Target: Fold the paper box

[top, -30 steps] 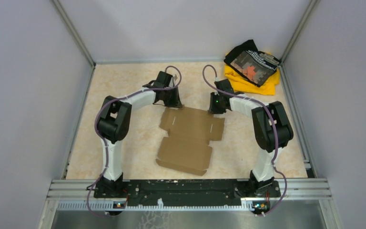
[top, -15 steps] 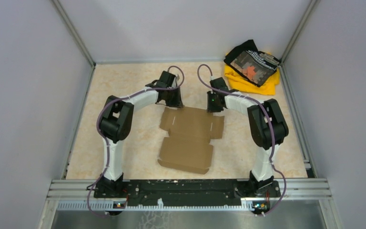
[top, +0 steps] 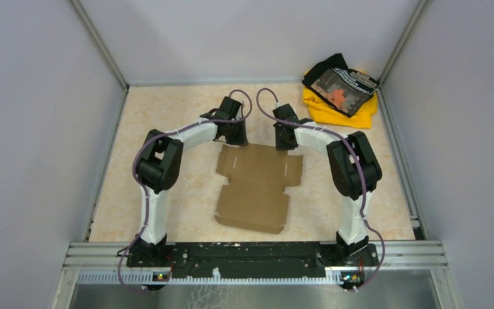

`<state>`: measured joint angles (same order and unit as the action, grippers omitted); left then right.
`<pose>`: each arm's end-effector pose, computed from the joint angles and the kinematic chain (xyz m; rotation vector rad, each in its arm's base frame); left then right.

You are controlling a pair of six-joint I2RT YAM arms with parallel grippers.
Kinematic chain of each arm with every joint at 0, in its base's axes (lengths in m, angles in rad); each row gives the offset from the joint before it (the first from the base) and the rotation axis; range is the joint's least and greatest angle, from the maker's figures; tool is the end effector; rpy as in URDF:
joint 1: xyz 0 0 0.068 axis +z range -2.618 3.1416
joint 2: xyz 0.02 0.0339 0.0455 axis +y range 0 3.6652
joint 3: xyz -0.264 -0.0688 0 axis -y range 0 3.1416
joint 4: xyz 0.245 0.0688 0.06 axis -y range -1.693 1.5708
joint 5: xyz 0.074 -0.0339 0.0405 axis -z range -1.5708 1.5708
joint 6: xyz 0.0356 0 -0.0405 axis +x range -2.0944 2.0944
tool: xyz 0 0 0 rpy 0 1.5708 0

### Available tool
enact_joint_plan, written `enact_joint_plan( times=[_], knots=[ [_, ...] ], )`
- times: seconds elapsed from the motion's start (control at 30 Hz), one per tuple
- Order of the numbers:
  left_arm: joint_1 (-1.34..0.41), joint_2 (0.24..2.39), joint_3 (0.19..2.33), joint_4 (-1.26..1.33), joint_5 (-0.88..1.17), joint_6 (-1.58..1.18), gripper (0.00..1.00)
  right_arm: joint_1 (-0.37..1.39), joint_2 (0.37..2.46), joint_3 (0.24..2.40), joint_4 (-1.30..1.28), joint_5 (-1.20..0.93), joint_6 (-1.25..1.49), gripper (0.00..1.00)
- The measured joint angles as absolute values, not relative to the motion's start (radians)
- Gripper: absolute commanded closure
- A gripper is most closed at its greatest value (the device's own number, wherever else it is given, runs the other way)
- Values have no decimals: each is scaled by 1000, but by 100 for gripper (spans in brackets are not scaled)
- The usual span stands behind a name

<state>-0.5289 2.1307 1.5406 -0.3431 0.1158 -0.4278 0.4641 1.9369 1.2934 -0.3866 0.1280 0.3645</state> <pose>0.3970 -0.2368 0.1628 0.1795 2.5721 -0.5243 0.3622 0.1762 0.1673 -0.0831 2.5924 0.1372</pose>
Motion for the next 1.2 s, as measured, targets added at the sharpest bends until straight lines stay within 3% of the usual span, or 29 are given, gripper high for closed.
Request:
enact_joint_plan(
  times=[0.5,0.67,0.73,0.77,0.83,1.0,1.03,1.07,1.13,1.2],
  knots=[
    [-544,2128,1526,-315,67,-434,73,472,1969,1330,-382,185,358,76],
    [-544,2128,1528,-313,67,-430,69,472,1970,1334,-385,186,358,75],
    [-544,2128,1540,-324,65,-426,66,472,1971,1341,-392,183,357,74],
    [-543,2128,1548,-332,61,-421,64,472,1972,1345,-393,177,355,68],
    [-541,2128,1571,-365,49,-408,58,468,1972,1351,-397,151,351,58],
    [-526,2092,1649,-444,0,-375,42,455,1951,1391,-445,67,331,44],
    [-521,2070,1657,-458,-5,-370,15,453,1942,1401,-456,57,329,41],
    [-516,2031,1662,-467,-9,-366,3,450,1927,1419,-472,44,322,33],
    [-509,1953,1671,-479,-10,-358,1,443,1877,1454,-493,13,304,19],
    [-501,1860,1684,-481,-5,-358,1,442,1817,1470,-501,-11,291,15]
  ],
)
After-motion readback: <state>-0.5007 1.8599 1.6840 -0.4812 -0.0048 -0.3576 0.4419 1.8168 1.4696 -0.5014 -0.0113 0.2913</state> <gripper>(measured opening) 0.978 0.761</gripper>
